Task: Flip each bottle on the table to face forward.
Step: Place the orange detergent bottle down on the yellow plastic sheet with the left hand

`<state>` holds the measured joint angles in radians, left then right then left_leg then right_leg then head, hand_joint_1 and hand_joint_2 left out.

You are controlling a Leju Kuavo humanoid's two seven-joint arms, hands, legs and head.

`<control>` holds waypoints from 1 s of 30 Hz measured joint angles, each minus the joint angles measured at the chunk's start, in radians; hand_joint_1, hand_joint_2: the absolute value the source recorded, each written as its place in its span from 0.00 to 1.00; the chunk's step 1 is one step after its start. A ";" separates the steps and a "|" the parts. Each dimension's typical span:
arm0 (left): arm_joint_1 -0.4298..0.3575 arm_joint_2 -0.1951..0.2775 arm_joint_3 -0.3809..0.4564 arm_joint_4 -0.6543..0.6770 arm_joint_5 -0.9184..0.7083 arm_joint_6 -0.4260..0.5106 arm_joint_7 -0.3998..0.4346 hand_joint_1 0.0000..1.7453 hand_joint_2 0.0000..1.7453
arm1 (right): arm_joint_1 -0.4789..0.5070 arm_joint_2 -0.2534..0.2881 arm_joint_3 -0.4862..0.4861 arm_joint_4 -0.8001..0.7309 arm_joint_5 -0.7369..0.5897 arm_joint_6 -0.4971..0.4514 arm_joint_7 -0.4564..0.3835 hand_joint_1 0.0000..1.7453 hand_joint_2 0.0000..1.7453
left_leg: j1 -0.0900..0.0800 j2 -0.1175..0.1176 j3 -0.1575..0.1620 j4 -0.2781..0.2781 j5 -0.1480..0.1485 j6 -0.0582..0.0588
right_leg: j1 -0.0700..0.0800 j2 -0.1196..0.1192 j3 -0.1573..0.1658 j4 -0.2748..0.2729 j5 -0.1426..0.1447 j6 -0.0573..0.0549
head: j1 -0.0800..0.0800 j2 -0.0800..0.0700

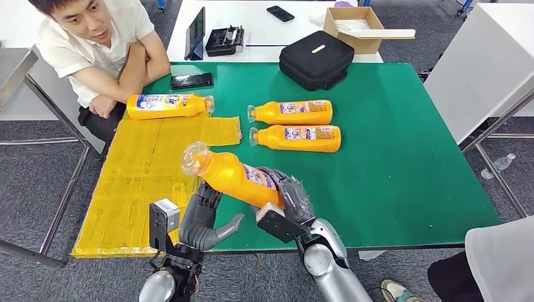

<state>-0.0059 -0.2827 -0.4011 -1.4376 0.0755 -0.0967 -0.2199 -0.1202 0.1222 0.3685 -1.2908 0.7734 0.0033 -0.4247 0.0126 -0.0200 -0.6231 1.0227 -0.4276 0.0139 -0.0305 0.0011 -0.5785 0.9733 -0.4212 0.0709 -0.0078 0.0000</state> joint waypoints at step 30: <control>-0.072 -0.007 -0.014 0.072 -0.020 0.131 -0.032 0.00 1.00 | -0.052 0.054 0.120 0.152 0.059 -0.019 0.029 1.00 1.00 | 0.000 0.000 -0.001 0.000 0.000 0.000 | 0.000 0.000 -0.001 0.000 0.000 0.000 | 0.000 0.000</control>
<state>-0.0776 -0.2893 -0.4152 -1.3651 0.0552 0.0346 -0.2515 -0.1720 0.1763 0.4886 -1.1387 0.8328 -0.0153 -0.3959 0.0126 -0.0196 -0.6238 1.0227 -0.4275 0.0139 -0.0305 0.0012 -0.5799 0.9734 -0.4211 0.0709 -0.0076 0.0000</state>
